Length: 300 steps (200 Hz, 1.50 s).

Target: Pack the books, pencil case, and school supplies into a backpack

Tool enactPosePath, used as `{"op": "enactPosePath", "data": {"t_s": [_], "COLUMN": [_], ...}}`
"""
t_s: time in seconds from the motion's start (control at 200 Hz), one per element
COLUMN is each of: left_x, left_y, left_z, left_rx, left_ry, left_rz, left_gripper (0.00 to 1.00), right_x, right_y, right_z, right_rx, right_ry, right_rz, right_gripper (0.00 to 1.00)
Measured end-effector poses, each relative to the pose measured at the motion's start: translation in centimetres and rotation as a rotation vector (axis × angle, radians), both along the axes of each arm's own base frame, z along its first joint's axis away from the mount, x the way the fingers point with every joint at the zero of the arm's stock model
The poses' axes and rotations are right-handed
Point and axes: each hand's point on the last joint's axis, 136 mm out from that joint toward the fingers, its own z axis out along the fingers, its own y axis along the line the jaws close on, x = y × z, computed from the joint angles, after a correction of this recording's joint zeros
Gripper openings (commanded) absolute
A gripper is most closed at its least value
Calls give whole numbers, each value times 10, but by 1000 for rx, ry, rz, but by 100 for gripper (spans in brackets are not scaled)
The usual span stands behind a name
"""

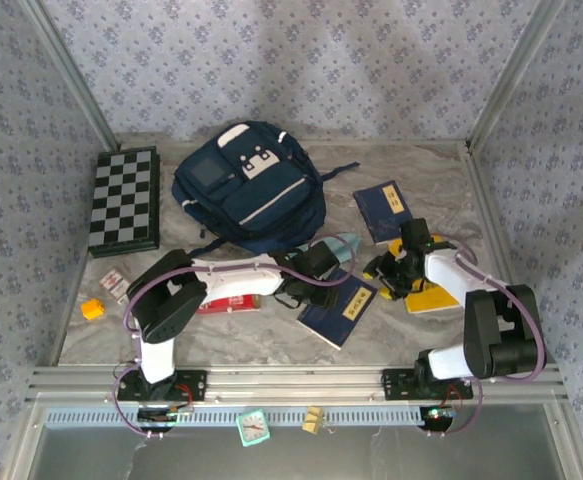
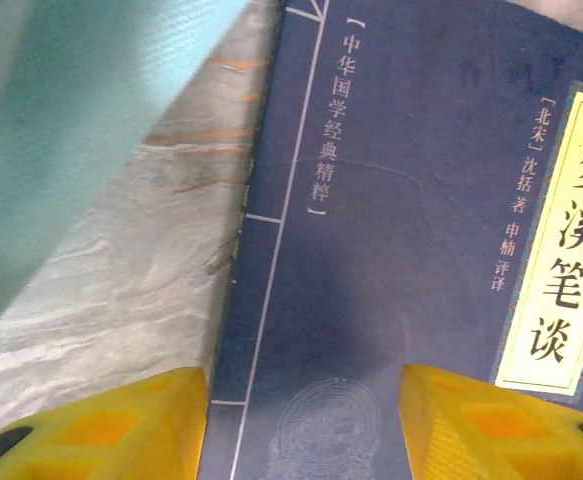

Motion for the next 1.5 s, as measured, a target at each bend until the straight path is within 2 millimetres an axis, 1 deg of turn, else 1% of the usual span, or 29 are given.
{"op": "enactPosePath", "data": {"t_s": [0.07,0.175,0.24,0.355,0.49,0.595,0.67,0.87,0.97,1.059,1.144,1.249,1.344,1.424,1.499], "left_x": [2,0,-4,-10,-17,-21,-22,-28,-29,-30,-30,-29,-28,-26,-25], "left_y": [5,15,21,26,28,28,25,21,20,20,20,18,18,20,22], "left_z": [2,3,3,0,-6,-8,-8,-11,-11,-10,-8,-5,-5,-7,-9], "left_rx": [2,9,9,9,5,-2,-16,-50,-55,-59,-64,-73,-77,-83,-80], "left_ry": [0,11,23,51,90,111,122,159,164,165,163,160,162,161,164], "left_rz": [32,74,88,96,100,103,104,110,112,115,116,118,127,143,152], "left_gripper": [56,58,58,57,57,56,55,53,52,52,52,51,51,50,50], "right_x": [7,0,-12,-39,-69,-83,-85,-83,-81,-67,-54,-45,-46,-52,-62], "right_y": [-4,-11,-8,6,24,36,42,42,42,47,46,44,42,40,40], "right_z": [7,11,11,7,-6,-14,-17,-18,-17,-11,-1,6,8,5,-1], "right_rx": [-5,-35,-42,-37,-22,-15,-14,-32,-31,-8,0,-3,-12,-18,-25], "right_ry": [-44,-60,-60,-40,4,32,38,55,60,17,-23,-55,-57,-43,-16], "right_rz": [16,37,66,131,173,198,199,168,164,170,166,175,191,201,214], "right_gripper": [63,66,67,67,67,66,65,59,59,58,57,57,59,60,63]}}
